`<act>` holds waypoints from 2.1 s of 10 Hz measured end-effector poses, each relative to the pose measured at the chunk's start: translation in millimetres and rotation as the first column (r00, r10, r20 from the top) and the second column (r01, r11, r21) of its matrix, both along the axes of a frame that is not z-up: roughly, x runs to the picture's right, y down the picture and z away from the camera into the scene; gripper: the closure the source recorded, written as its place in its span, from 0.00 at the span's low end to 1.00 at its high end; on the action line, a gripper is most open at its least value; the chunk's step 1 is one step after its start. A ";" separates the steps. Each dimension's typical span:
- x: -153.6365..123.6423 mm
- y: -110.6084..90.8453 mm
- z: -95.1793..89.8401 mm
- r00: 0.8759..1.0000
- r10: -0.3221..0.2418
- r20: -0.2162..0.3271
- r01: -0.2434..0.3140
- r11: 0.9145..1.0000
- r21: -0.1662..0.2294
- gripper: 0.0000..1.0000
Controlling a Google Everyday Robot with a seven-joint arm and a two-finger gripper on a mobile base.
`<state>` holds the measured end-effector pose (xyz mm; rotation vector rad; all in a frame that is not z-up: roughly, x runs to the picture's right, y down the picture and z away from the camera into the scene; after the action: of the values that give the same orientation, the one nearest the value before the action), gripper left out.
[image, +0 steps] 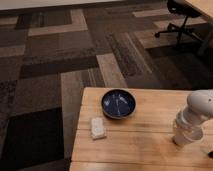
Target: Place the ceramic cup in the ceramic bowl
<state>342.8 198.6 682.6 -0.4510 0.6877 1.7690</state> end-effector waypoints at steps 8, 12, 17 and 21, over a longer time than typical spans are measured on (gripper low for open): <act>-130.7 -187.9 20.5 0.937 -0.315 0.151 0.300 0.947 0.116 1.00; -246.5 -230.8 31.5 0.737 -0.573 0.358 0.503 0.820 0.274 1.00; -301.9 -200.7 32.0 0.479 -0.727 0.493 0.631 0.675 0.383 1.00; -306.2 -169.6 42.7 0.395 -0.788 0.471 0.670 0.598 0.440 1.00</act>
<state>36.6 29.1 725.3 -0.4727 0.1512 0.7014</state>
